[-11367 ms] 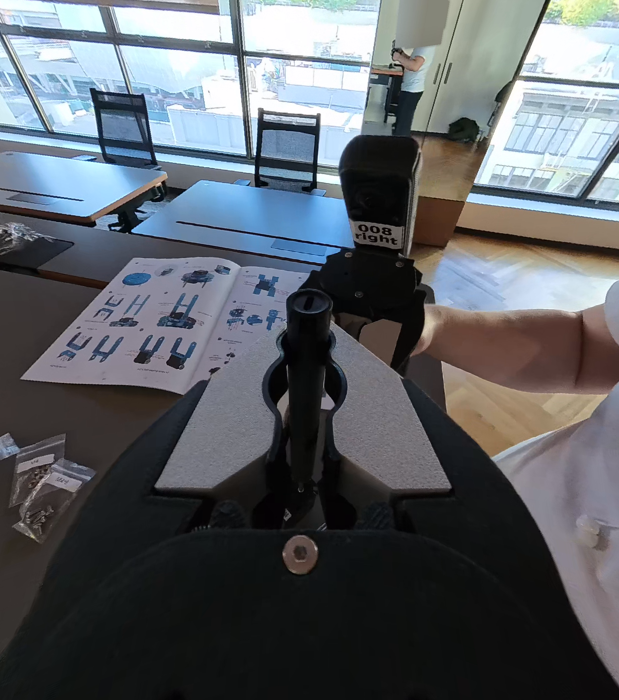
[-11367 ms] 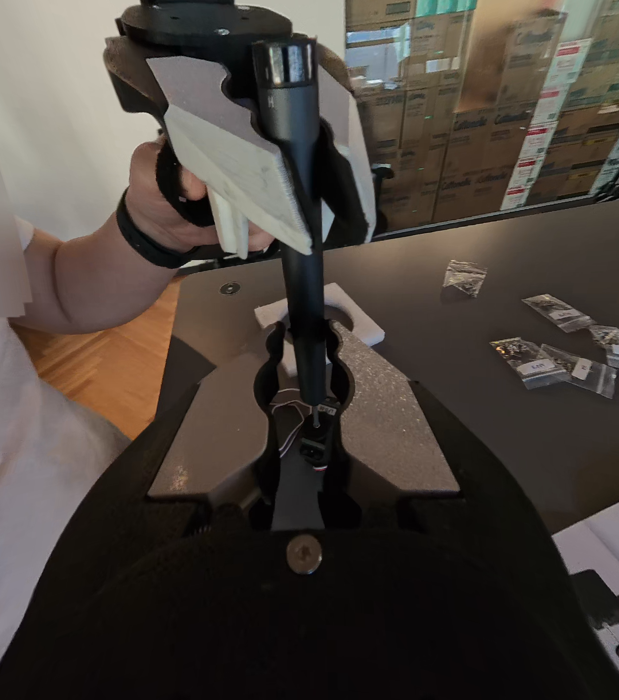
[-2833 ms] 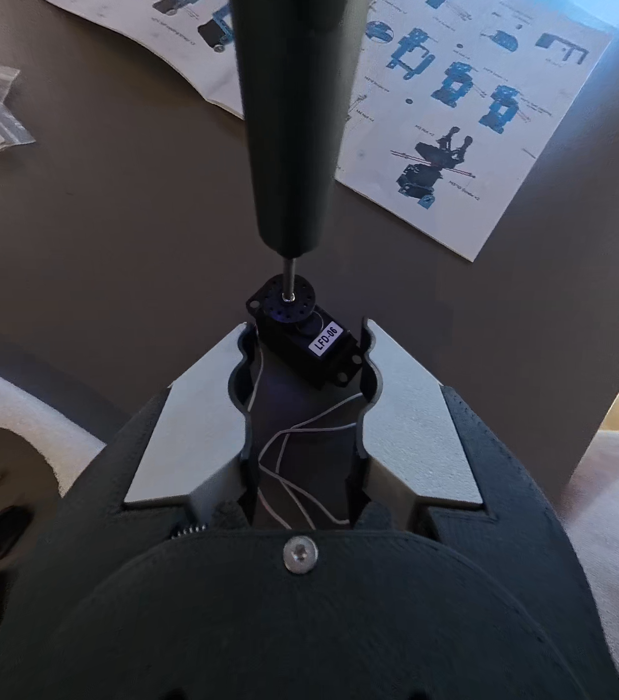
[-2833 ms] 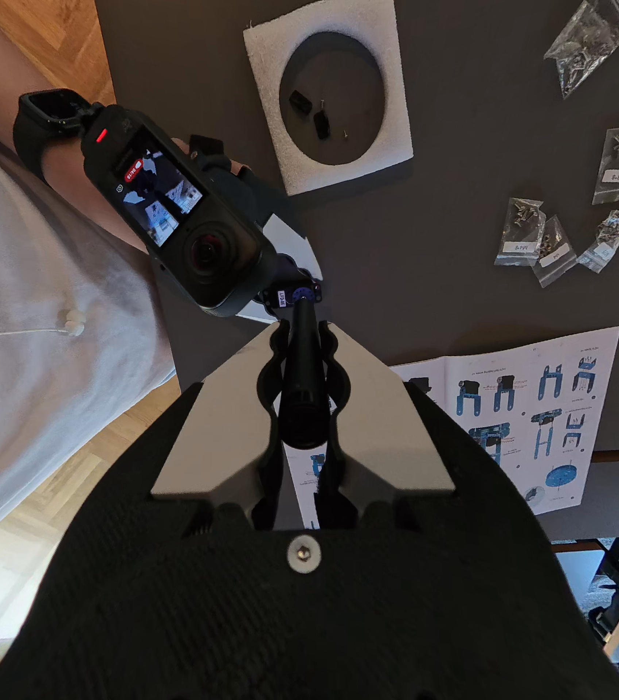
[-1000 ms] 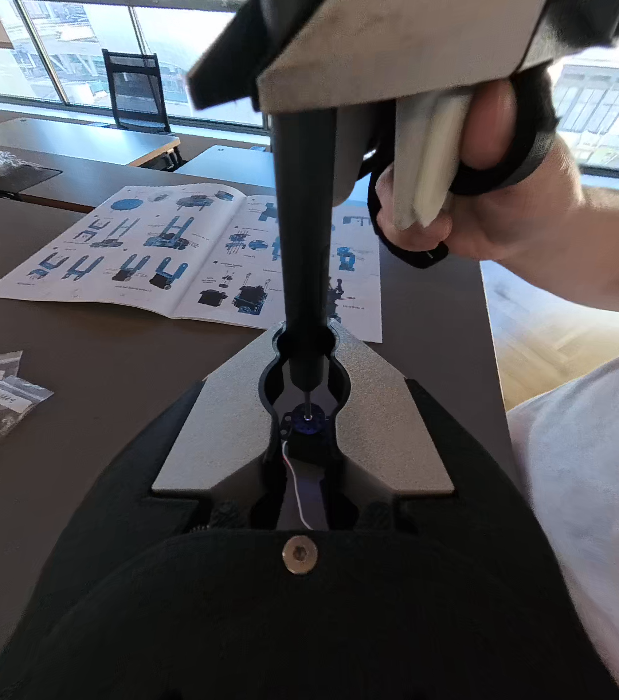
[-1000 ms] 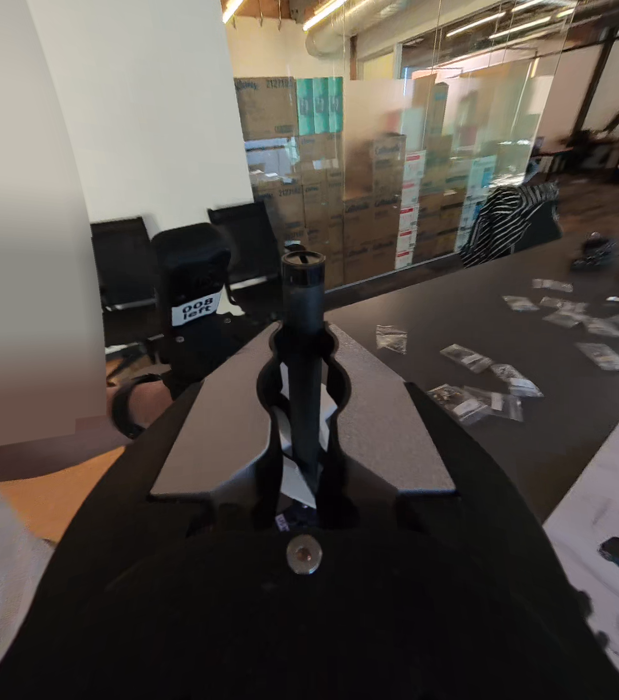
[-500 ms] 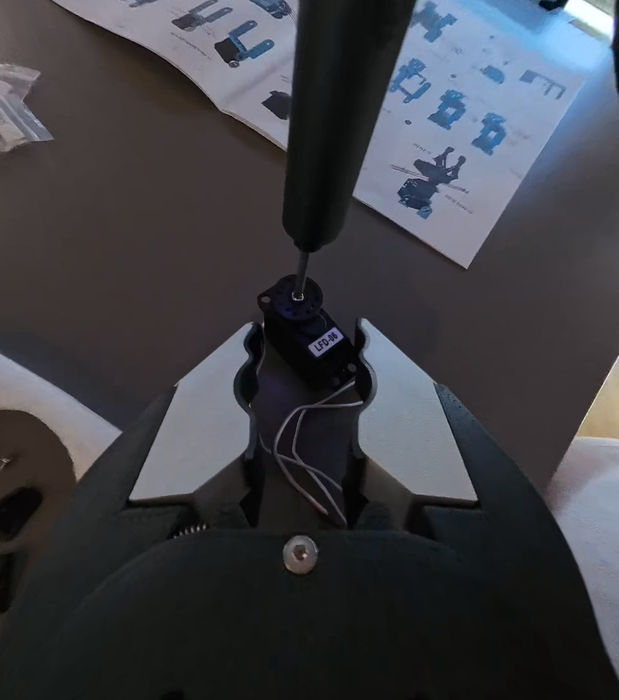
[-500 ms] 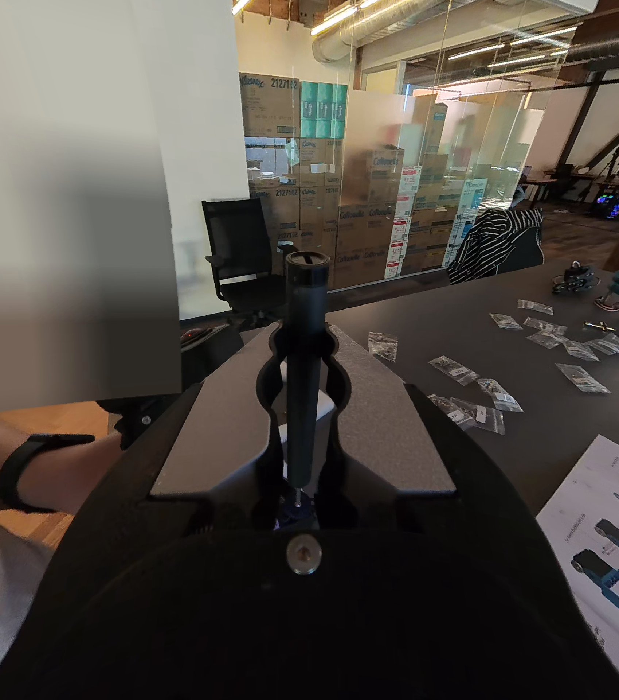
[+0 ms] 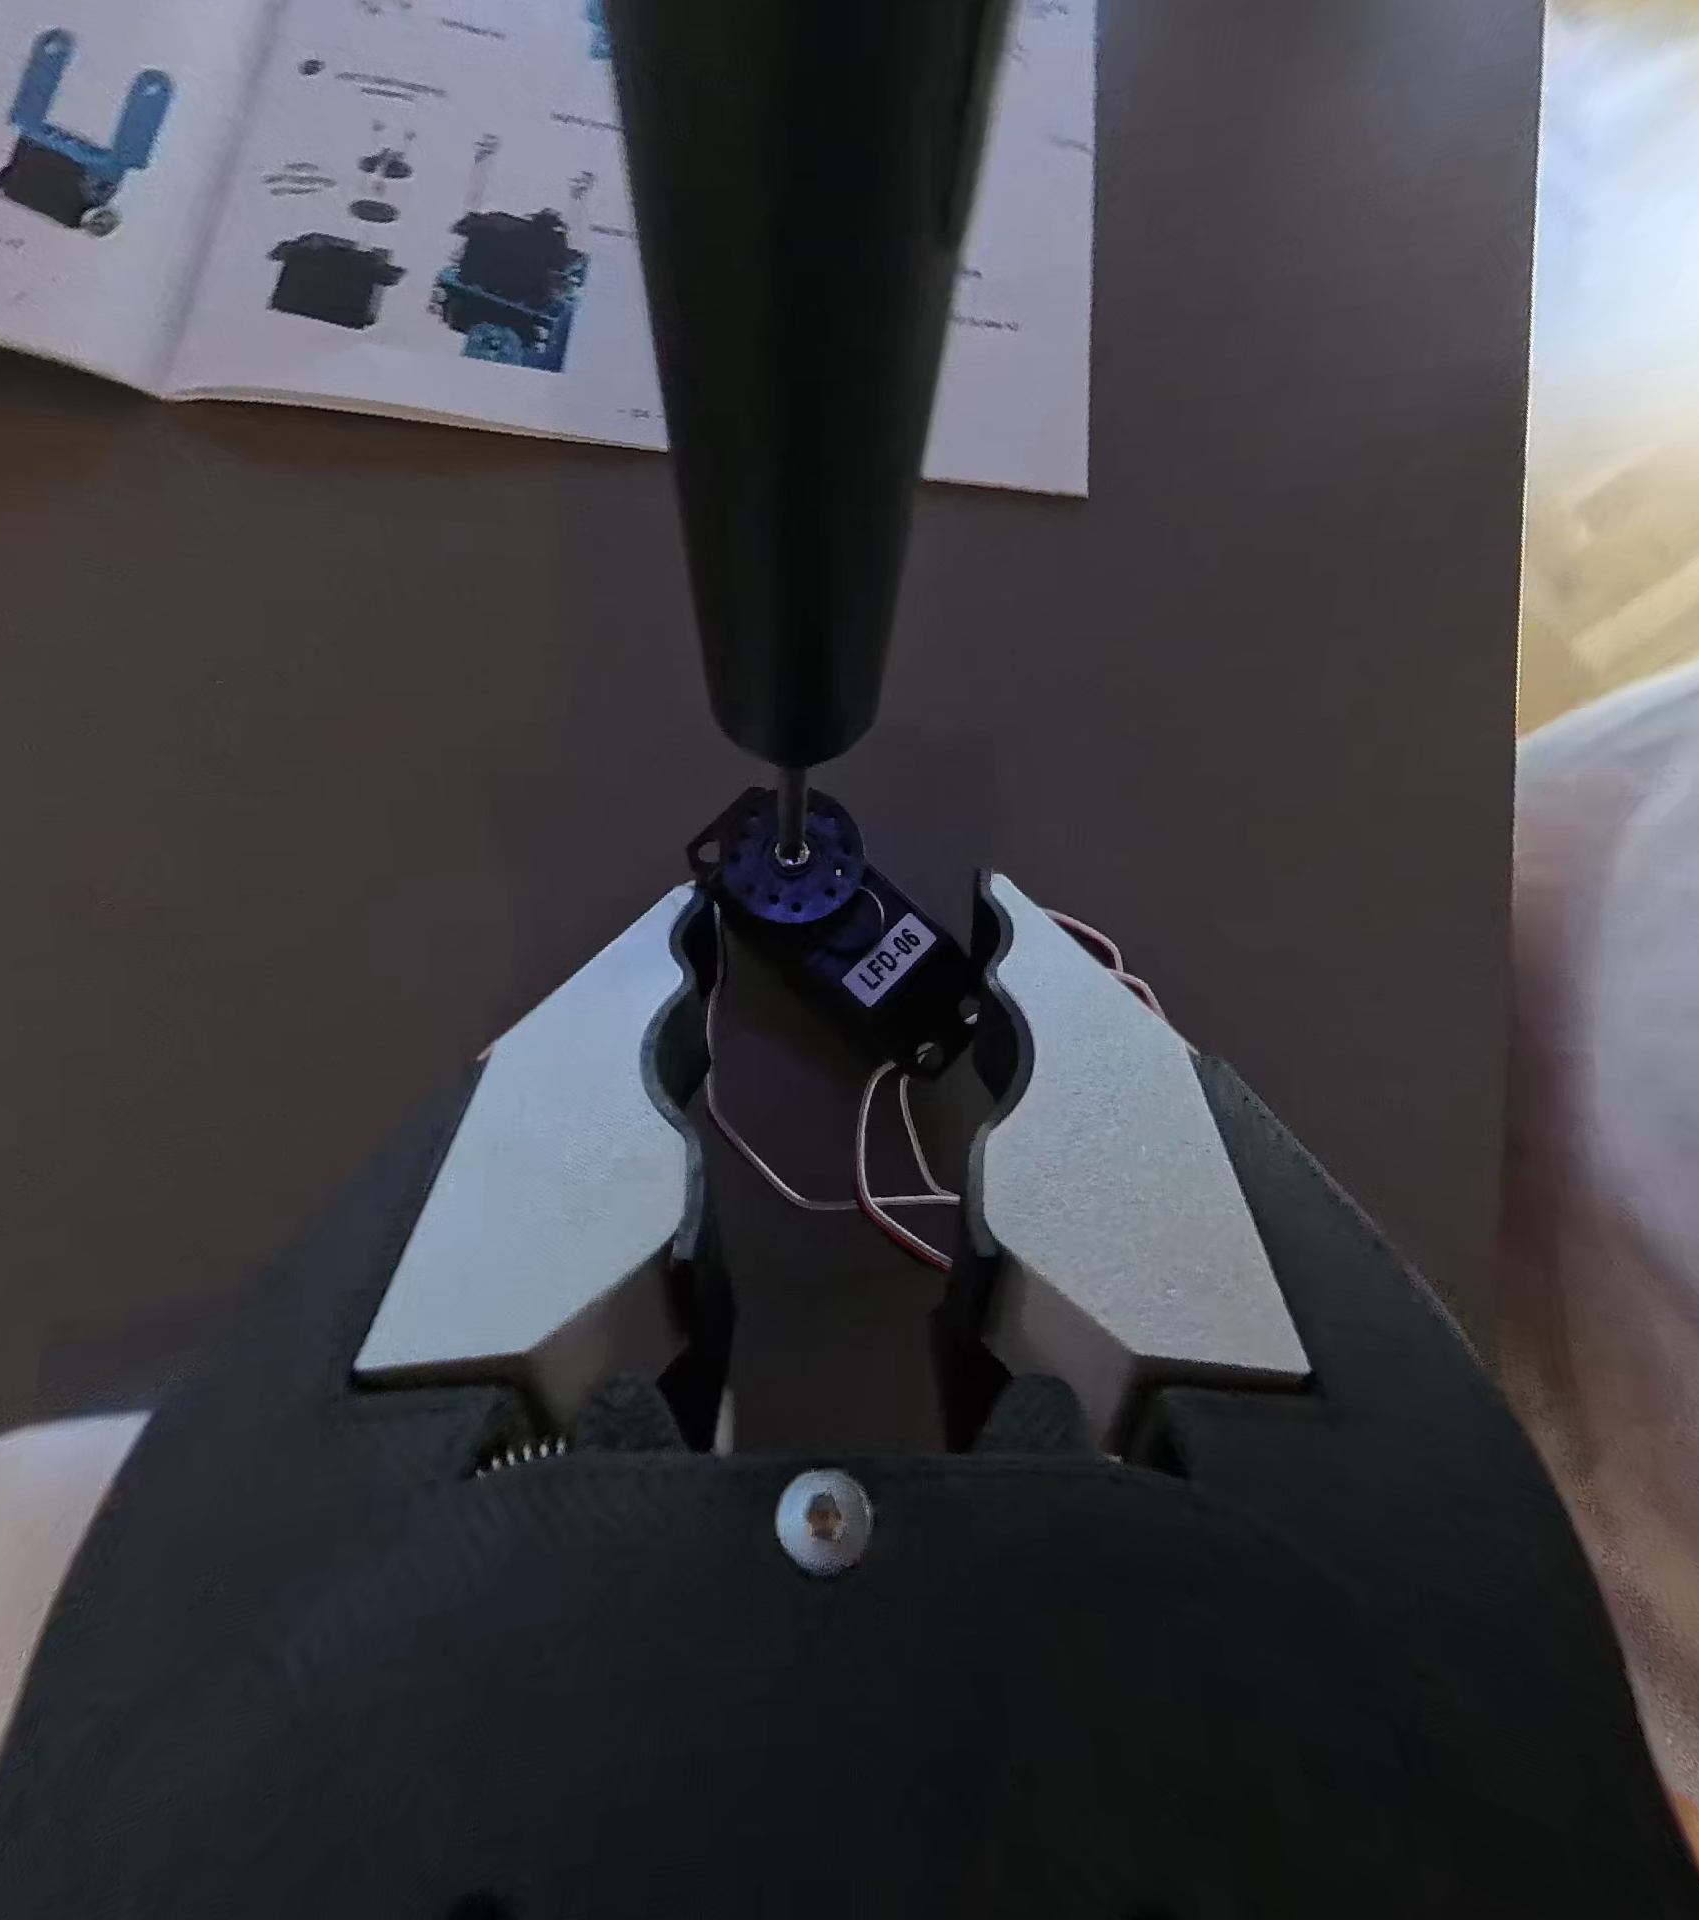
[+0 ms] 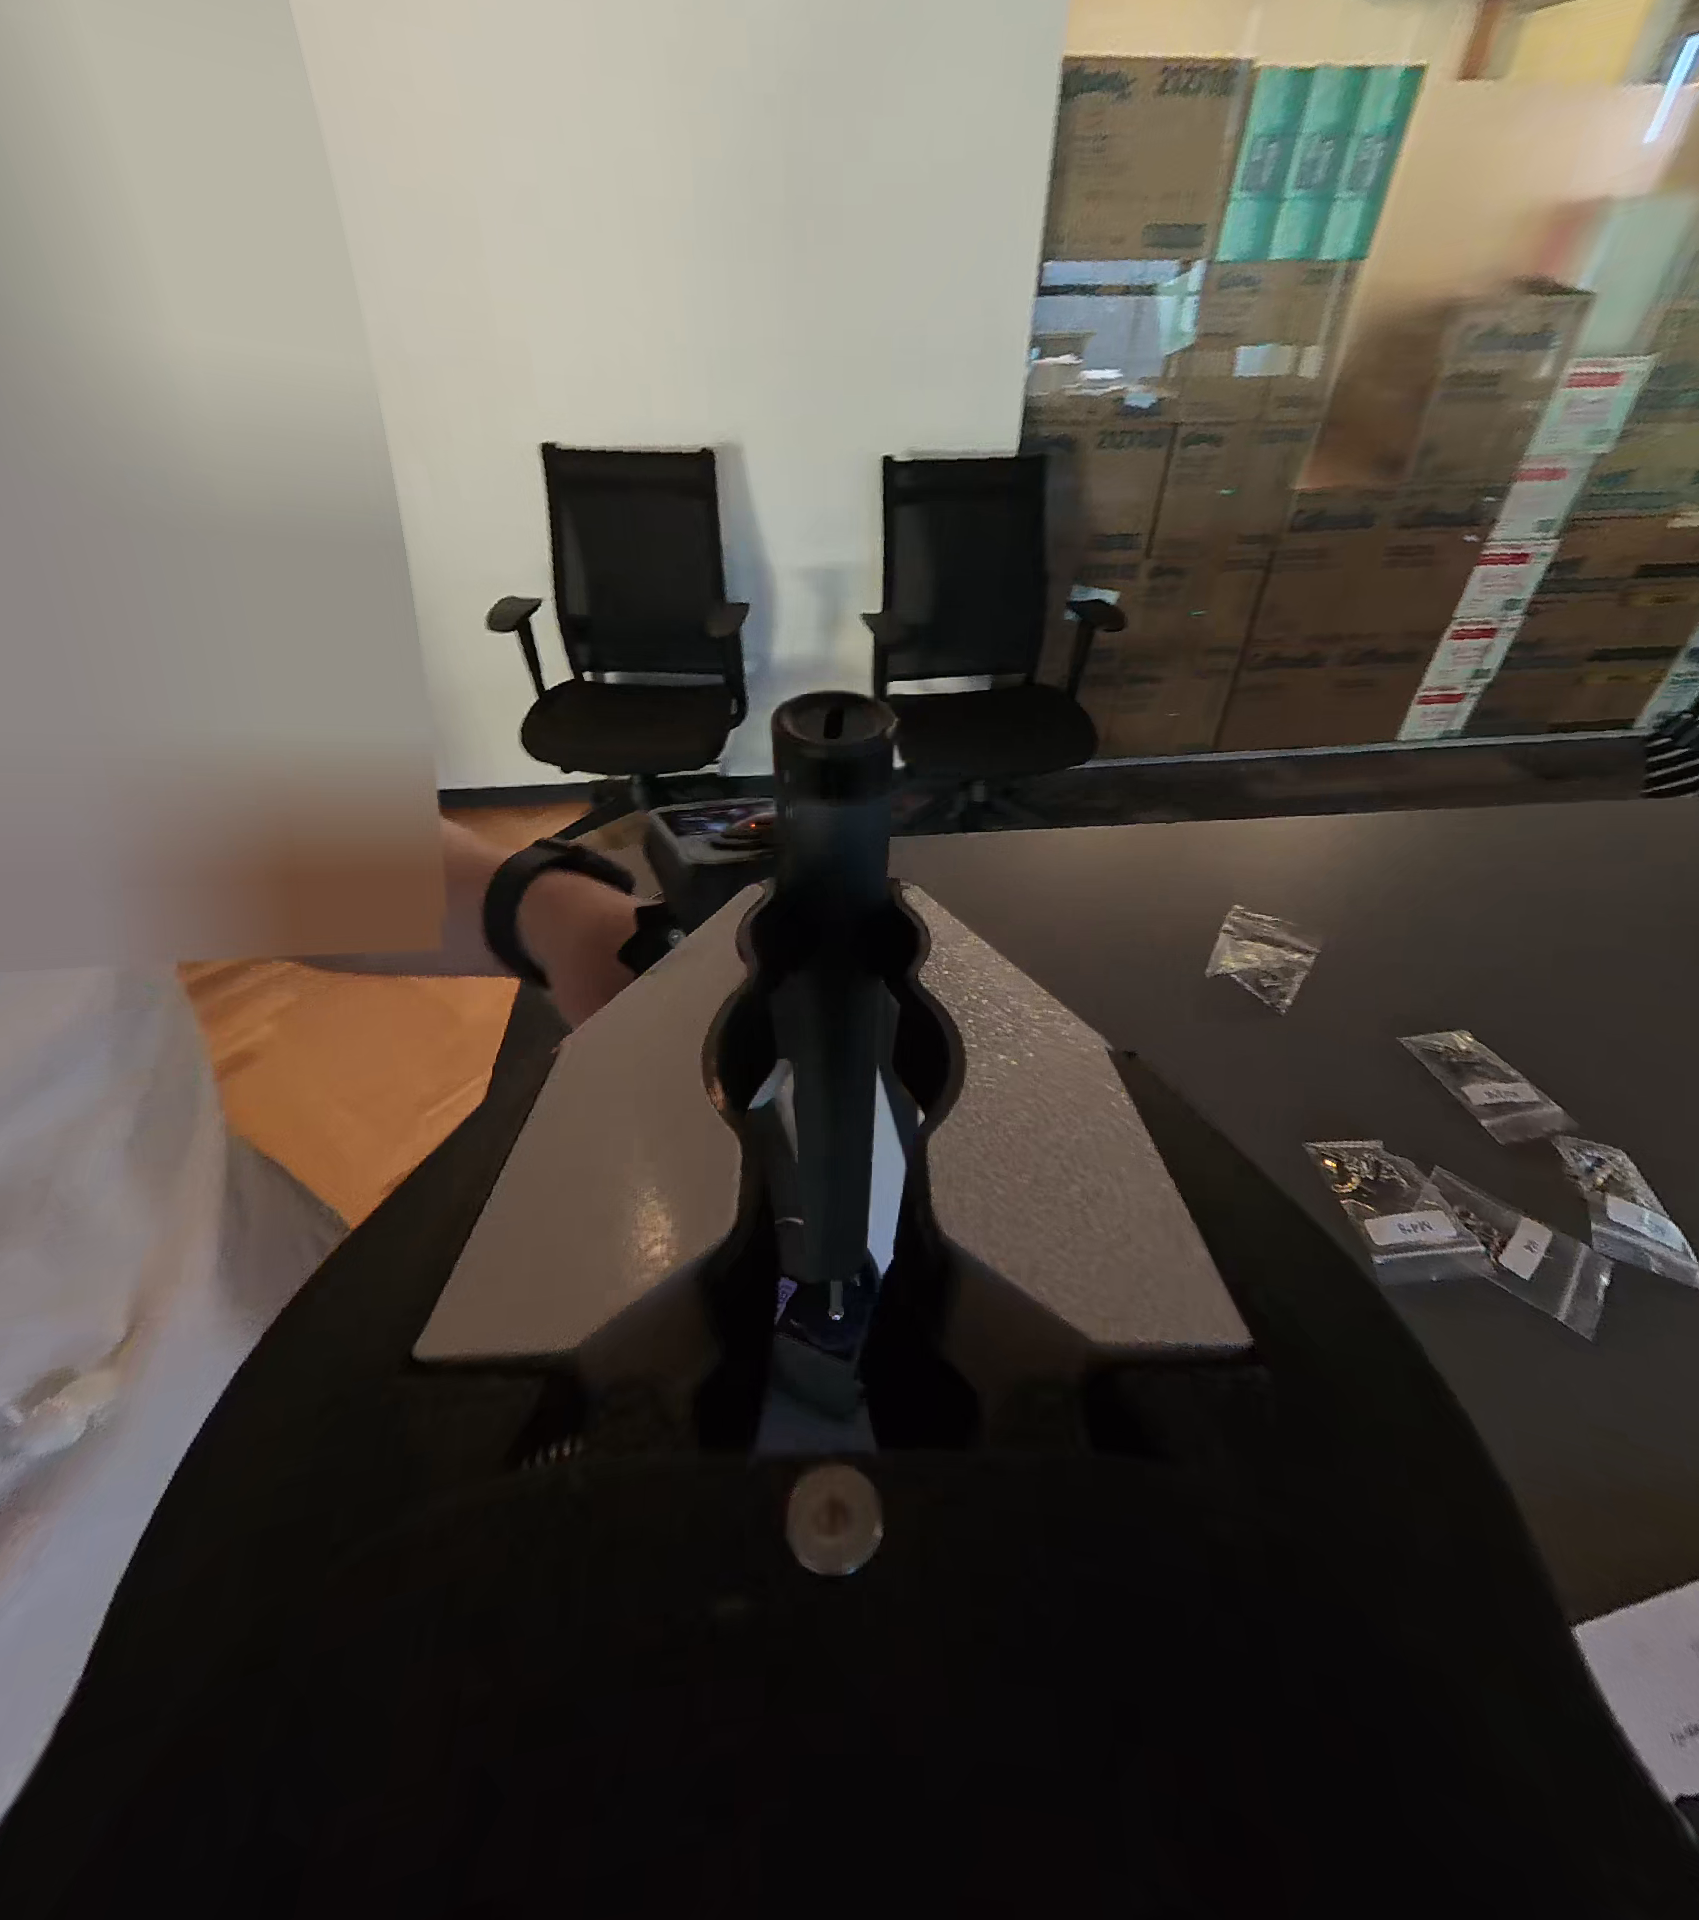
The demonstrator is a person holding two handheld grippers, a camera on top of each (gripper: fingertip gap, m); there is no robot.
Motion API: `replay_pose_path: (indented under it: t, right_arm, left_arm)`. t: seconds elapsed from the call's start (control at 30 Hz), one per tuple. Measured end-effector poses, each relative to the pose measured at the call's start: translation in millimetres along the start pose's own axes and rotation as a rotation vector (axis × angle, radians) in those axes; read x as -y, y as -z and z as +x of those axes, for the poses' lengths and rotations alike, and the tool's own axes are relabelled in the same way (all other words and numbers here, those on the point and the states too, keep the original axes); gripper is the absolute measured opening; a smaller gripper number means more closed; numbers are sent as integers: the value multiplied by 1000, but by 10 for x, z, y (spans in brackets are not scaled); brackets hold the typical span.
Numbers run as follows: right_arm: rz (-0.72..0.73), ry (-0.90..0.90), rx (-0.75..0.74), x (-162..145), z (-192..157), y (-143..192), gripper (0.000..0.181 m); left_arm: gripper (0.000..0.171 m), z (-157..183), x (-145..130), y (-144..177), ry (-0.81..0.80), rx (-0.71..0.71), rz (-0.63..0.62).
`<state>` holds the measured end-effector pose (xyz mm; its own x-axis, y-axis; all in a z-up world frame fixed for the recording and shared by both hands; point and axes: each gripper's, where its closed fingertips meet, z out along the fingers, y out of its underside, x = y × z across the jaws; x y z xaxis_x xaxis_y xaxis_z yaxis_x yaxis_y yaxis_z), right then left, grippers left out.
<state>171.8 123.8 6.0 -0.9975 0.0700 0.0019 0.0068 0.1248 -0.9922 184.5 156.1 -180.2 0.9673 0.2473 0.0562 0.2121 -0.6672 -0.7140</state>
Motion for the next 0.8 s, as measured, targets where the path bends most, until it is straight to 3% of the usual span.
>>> replay_pose_path:
  t: [0.53,0.67,0.7,0.8]
  right_arm:
    - [-152,-2,373,-47,-103,57,16]
    - [-149,-18,356,-46,-86,51,16]
    - [-149,-13,338,-47,-84,54,16]
    - [-145,-8,288,-48,-67,56,16]
  left_arm:
    - [45,101,17,-46,-267,-189,-61]
    - [45,83,43,-35,-211,-163,-12]
    - [53,53,58,-7,-185,-134,13]
    - [57,-25,129,148,-47,-44,94]
